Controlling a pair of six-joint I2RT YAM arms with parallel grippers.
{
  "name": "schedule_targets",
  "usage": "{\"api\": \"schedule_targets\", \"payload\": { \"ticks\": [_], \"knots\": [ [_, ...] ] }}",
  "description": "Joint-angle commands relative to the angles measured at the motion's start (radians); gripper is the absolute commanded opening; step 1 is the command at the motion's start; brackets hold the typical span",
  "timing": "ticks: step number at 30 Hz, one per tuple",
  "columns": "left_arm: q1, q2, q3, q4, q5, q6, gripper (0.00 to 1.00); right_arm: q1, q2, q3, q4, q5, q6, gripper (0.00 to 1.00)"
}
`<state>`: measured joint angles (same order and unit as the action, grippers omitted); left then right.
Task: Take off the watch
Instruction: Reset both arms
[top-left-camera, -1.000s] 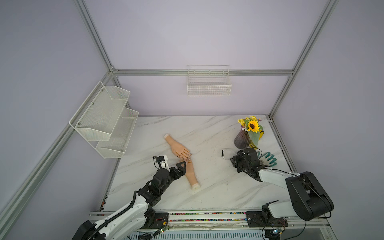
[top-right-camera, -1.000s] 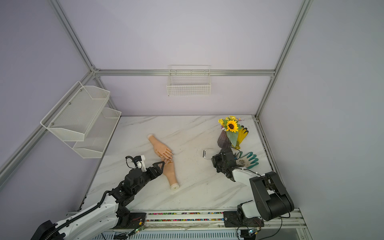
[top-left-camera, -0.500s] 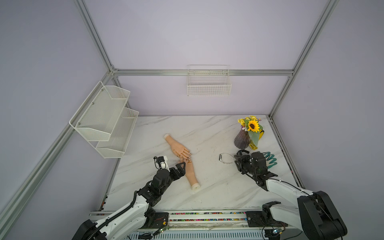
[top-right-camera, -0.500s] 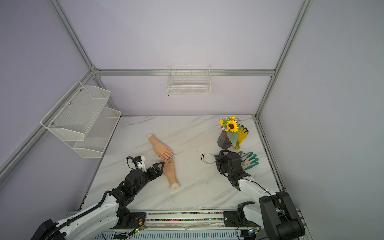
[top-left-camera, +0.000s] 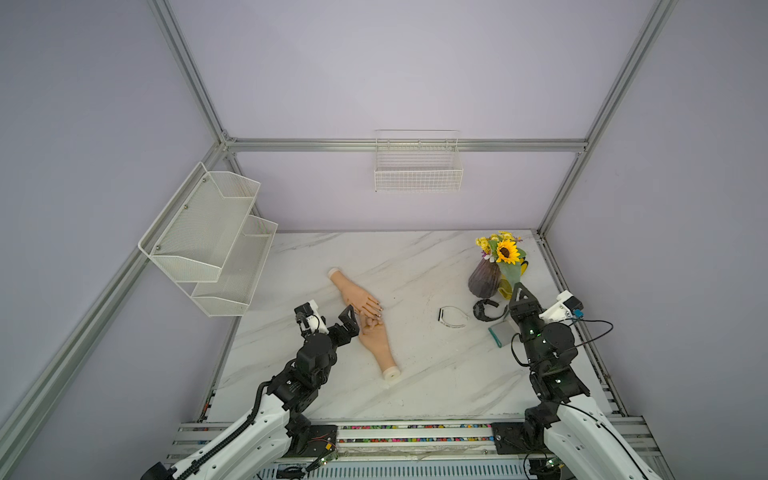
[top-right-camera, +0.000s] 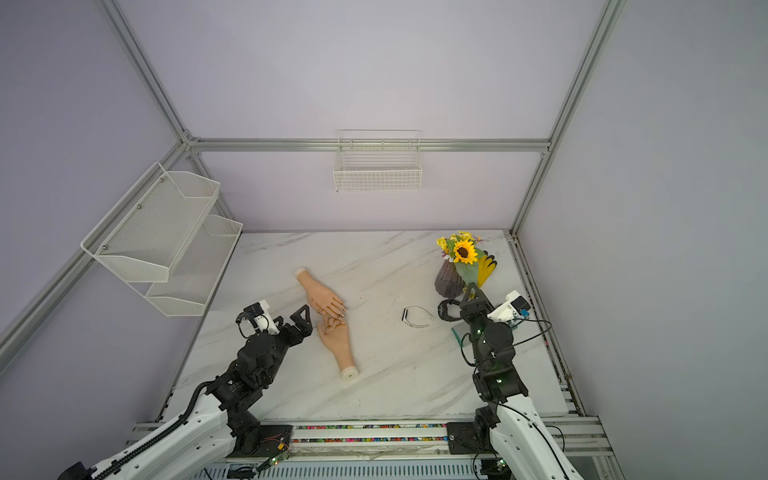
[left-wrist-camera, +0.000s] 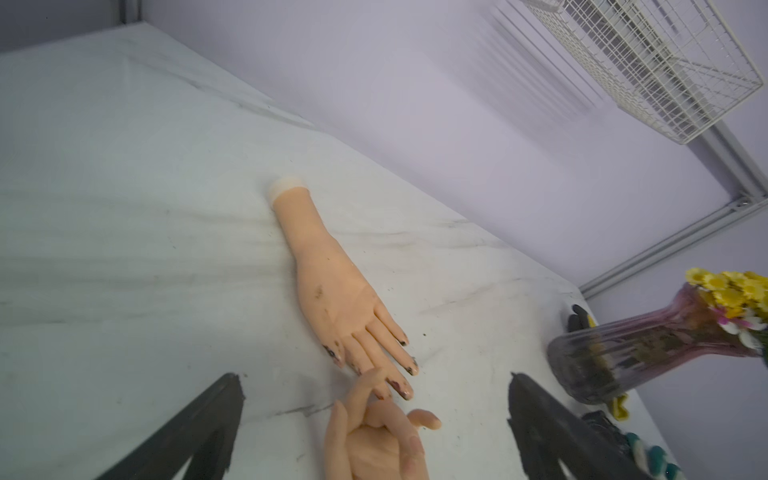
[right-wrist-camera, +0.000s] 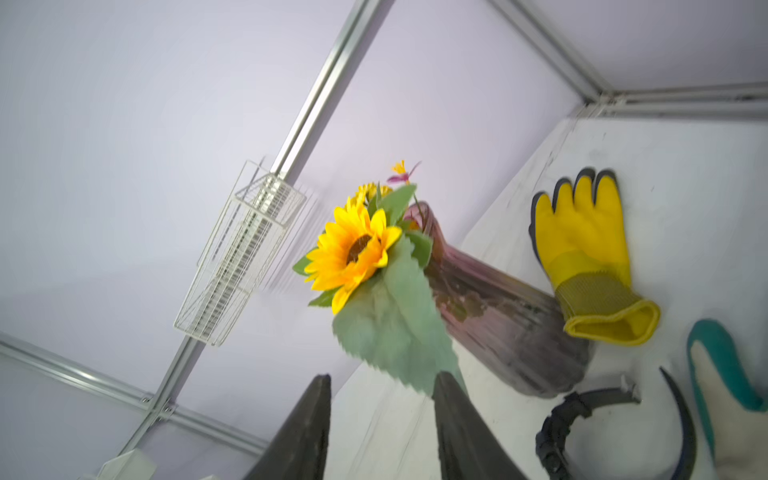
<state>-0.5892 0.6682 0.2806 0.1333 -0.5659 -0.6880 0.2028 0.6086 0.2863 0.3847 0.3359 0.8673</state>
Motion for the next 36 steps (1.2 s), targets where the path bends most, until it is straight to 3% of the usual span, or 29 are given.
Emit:
{"api": "schedule_targets", "payload": {
  "ticks": [1,3,6,10,12,18,25,28,31,34,36],
  "knots": [
    [0.000,-0.028,0.031,0.056,-0.238,0.251,1.00,-0.004,0.008,-0.022,0.108,0.249,-0.146,0.53],
    [0.000,-0.030,0.018,0.134,-0.325,0.390,1.00,-0.005,0.041,-0.030,0.206,0.339,-0.223,0.62],
    [0.006,0.004,-0.017,0.314,-0.399,0.611,1.00,-0.004,0.147,-0.045,0.372,0.503,-0.306,0.90],
    [0.056,0.122,-0.041,0.459,-0.429,0.750,1.00,-0.033,0.344,-0.038,0.640,0.550,-0.533,0.97],
    [0.101,0.184,-0.047,0.489,-0.397,0.771,1.00,-0.080,0.443,-0.043,0.755,0.512,-0.584,0.97],
    [0.251,0.322,-0.130,0.687,-0.203,0.772,1.00,-0.205,0.714,-0.170,1.345,0.262,-0.704,0.97],
    [0.442,0.484,-0.141,0.807,0.020,0.714,1.00,-0.223,1.006,-0.158,1.696,0.001,-0.797,0.98],
    [0.508,0.545,-0.129,0.864,0.126,0.707,1.00,-0.226,1.094,-0.139,1.748,-0.078,-0.831,0.97],
    [0.585,0.598,-0.090,0.859,0.243,0.661,1.00,-0.249,1.042,-0.102,1.589,-0.165,-0.809,0.97],
    [0.659,0.637,-0.004,0.738,0.370,0.587,1.00,-0.254,1.045,-0.048,1.503,-0.130,-0.800,0.97],
    [0.704,0.726,-0.007,0.815,0.454,0.545,1.00,-0.258,1.036,-0.018,1.425,-0.083,-0.765,0.97]
  ]
}}
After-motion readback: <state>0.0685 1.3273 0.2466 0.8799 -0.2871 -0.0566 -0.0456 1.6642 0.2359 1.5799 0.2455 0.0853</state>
